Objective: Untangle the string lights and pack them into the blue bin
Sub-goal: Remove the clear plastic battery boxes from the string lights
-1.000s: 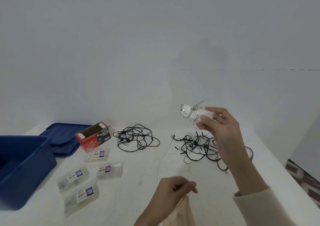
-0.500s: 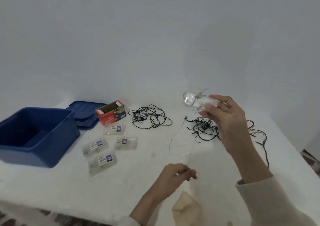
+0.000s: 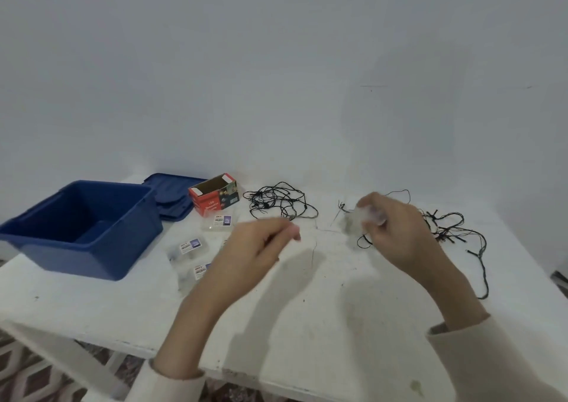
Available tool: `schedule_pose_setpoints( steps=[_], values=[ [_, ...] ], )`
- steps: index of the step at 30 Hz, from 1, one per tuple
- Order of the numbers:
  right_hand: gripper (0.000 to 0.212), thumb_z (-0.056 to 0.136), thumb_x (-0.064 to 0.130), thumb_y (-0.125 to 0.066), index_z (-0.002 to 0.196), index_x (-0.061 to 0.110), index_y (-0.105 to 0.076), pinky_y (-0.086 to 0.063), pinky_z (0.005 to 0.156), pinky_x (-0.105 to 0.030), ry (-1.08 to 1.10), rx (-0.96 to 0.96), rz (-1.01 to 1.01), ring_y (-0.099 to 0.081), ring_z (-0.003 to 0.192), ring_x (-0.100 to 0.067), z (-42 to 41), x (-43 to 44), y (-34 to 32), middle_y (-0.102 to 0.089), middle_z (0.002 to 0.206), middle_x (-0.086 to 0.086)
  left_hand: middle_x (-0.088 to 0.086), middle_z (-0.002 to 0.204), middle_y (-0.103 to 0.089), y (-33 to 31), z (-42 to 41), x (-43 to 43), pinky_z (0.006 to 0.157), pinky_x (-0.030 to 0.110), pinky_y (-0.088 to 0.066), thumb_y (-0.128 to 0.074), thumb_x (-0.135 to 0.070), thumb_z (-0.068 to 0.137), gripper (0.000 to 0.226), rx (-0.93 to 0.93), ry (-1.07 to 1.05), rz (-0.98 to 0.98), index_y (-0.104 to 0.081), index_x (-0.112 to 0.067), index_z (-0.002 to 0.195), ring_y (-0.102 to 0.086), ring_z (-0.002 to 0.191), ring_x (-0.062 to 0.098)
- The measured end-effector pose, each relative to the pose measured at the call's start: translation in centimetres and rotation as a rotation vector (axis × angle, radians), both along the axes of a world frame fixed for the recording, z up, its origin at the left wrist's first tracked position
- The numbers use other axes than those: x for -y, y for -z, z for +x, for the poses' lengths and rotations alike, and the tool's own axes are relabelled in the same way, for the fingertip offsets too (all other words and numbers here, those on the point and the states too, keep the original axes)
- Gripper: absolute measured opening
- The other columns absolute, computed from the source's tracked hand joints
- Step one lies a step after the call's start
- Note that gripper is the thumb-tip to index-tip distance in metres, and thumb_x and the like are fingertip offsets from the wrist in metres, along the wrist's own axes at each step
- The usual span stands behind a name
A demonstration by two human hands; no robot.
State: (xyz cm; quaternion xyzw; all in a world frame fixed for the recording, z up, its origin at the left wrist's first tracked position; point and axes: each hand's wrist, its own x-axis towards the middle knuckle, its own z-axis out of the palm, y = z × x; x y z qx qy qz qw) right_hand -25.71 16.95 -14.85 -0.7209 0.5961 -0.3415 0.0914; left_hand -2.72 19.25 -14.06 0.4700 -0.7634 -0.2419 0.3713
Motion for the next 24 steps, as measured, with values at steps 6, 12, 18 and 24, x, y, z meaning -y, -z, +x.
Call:
schedule_pose_setpoints(
  steps=[6, 12, 18, 24],
  values=[
    [0.022, 0.072, 0.001, -0.069, 0.091, 0.012, -0.068, -0.051, 0.065, -0.026, -0.647, 0.651, 0.538, -0.060, 0.066, -0.019, 0.1, -2.1, -1.6, -0.062, 0.075, -0.010, -0.011, 0.053, -0.049, -2.3, 0.1, 4.1, 0.054, 0.012, -0.032, -0.054, -0.022, 0.093, 0.021, 0.032, -0.113, -0.207, -0.067, -0.016, 0.079, -0.045, 0.055, 0.001],
    [0.028, 0.064, 0.016, -0.078, 0.090, 0.013, -0.069, -0.051, 0.062, -0.028, -0.616, 1.202, 0.342, -0.061, 0.063, -0.024, 0.9, -2.1, -2.9, -0.067, 0.076, -0.012, -0.011, 0.048, -0.037, 1.0, -2.2, 2.8, 0.047, 0.017, -0.025, -0.051, -0.017, 0.094, 0.027, -0.218, 0.019, 0.209, -0.062, -0.020, 0.070, -0.031, 0.045, 0.002],
    [0.021, 0.077, 0.002, -0.065, 0.097, 0.009, -0.062, -0.055, 0.065, -0.022, -0.159, 1.258, 0.008, -0.064, 0.063, -0.019, 1.6, -1.7, -3.5, -0.068, 0.079, -0.014, -0.010, 0.047, -0.044, 1.1, -4.1, 0.5, 0.043, 0.010, -0.029, -0.049, -0.023, 0.095, 0.021, -0.300, 0.112, 0.329, -0.069, -0.024, 0.101, -0.033, 0.042, 0.005],
    [0.017, 0.079, 0.012, -0.070, 0.094, 0.018, -0.062, -0.043, 0.062, -0.005, 0.130, 0.527, -0.419, -0.059, 0.064, -0.004, 1.3, -1.1, -2.3, -0.060, 0.072, 0.010, -0.014, 0.078, -0.067, -2.4, -4.5, -0.7, 0.067, 0.018, -0.049, -0.041, -0.033, 0.098, 0.027, 0.273, 0.013, 0.100, -0.058, -0.037, 0.119, -0.053, 0.051, 0.005]
  ],
)
